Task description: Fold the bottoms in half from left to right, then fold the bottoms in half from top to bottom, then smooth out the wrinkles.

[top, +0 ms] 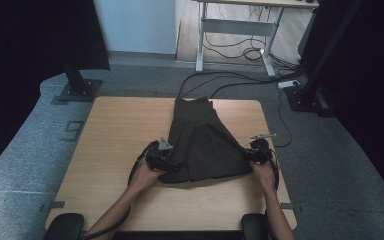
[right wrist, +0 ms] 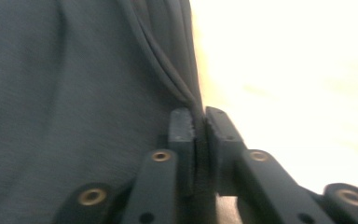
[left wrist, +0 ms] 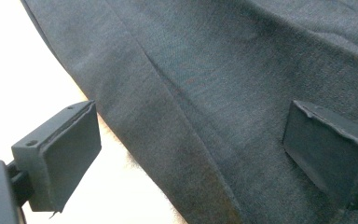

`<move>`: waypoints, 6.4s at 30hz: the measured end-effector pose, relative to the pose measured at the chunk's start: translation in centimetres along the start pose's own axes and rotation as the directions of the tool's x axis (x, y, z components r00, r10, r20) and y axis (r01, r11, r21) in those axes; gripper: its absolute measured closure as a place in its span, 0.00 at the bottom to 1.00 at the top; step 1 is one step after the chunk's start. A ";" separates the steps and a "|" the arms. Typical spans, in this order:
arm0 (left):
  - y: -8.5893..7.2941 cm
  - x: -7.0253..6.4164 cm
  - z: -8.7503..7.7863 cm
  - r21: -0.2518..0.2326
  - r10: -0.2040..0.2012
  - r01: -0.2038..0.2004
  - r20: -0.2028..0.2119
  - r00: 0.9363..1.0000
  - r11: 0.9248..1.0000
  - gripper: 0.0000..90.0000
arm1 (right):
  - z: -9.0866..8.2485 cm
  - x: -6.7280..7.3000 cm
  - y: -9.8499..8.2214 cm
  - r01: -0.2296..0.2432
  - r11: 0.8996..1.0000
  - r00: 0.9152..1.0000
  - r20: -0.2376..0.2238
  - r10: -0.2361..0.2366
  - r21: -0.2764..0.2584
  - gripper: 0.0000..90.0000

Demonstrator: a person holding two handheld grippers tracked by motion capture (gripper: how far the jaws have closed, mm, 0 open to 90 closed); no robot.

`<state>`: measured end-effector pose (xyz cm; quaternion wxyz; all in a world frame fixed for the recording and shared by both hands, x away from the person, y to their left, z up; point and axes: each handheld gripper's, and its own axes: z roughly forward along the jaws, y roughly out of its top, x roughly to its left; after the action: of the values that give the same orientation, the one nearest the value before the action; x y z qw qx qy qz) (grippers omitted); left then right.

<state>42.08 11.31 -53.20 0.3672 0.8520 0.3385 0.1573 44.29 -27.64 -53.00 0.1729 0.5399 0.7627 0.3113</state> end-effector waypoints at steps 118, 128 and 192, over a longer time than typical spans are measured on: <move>-5.3 10.4 -5.0 0.129 -0.097 0.125 -0.199 0.975 0.984 0.00 | 1.0 14.8 -0.4 0.080 0.996 0.994 -0.075 -0.078 0.030 0.29; -6.0 6.2 -8.9 0.024 -0.220 0.232 -0.233 0.947 0.972 0.00 | -3.6 11.7 4.6 0.138 0.986 0.985 -0.096 -0.147 -0.092 0.26; -6.9 8.0 -5.0 0.048 -0.274 0.287 -0.179 0.945 0.957 0.00 | 2.3 12.4 -0.2 0.152 0.987 0.981 -0.119 -0.157 -0.044 0.29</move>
<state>42.09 22.96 -54.72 0.3240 0.7913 0.4921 0.1632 41.15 -15.49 -53.94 0.1591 0.4560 0.8059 0.3424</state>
